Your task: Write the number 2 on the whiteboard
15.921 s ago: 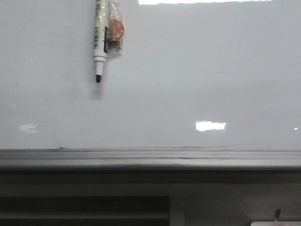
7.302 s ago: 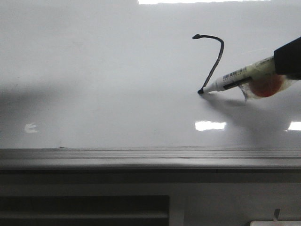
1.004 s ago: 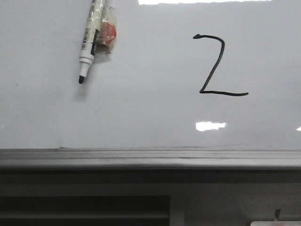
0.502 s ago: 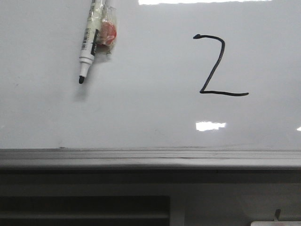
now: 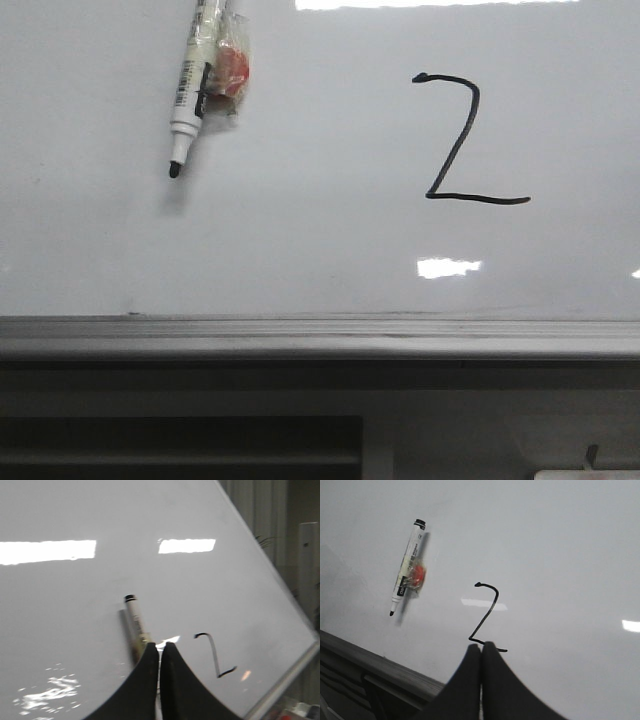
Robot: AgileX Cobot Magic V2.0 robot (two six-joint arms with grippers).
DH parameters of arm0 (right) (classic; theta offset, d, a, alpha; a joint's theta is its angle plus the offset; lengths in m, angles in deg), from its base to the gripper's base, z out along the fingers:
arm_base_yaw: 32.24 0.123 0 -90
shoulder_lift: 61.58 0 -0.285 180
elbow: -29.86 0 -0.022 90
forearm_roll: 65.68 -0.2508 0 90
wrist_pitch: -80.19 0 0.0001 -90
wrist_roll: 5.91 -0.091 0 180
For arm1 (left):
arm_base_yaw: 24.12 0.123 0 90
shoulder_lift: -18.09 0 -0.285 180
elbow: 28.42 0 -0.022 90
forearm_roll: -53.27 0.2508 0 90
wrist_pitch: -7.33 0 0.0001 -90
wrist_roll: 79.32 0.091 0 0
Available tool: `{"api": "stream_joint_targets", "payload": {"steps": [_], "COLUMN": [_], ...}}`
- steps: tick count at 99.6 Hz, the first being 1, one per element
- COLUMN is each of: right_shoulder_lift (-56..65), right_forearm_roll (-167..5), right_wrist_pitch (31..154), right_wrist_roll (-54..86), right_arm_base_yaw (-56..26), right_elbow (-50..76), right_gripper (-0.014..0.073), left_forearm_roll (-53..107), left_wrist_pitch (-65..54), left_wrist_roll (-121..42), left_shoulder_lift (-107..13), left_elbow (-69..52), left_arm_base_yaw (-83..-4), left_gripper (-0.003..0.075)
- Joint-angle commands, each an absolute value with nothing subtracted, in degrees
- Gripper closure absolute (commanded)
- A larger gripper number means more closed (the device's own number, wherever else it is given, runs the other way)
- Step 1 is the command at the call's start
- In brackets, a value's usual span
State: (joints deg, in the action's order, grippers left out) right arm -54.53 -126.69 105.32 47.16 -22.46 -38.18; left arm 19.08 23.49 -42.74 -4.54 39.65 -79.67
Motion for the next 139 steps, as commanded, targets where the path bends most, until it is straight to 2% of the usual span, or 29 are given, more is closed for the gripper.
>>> {"api": "stream_joint_targets", "payload": {"steps": [1, 9, 21, 49, 87, 139], "right_shoulder_lift": [-54.75, -54.75, -54.75, -54.75, -54.75, -54.75], "right_forearm_roll": [-128.7, -128.7, -128.7, -128.7, -128.7, -128.7], "right_wrist_pitch": [102.6, 102.6, 102.6, 102.6, 102.6, 102.6], "right_wrist_roll": [47.82, 47.82, 47.82, 47.82, 47.82, 47.82], "right_arm_base_yaw": [-22.82, -22.82, -22.82, -22.82, -22.82, -22.82], "right_elbow": [-36.75, -36.75, -36.75, -36.75, -36.75, -36.75], "right_gripper": [0.066, 0.066, 0.066, 0.066, 0.066, 0.066], "left_forearm_roll": [26.9, 38.67, 47.5, 49.95, 48.42, 47.09], "left_wrist_pitch": [25.1, 21.35, 19.68, 14.67, 12.23, 9.7], "left_wrist_roll": [-49.21, -61.33, -72.2, -73.73, -73.73, -73.73], "left_shoulder_lift": [-6.36, -6.36, -5.3, 4.66, 12.18, 12.09], "left_elbow": [38.45, 38.63, 39.89, 45.29, 49.69, 49.57], "left_arm_base_yaw": [-71.67, -61.98, -50.47, -36.57, -29.34, -29.1], "left_gripper": [0.074, 0.074, 0.074, 0.074, 0.074, 0.074]}}
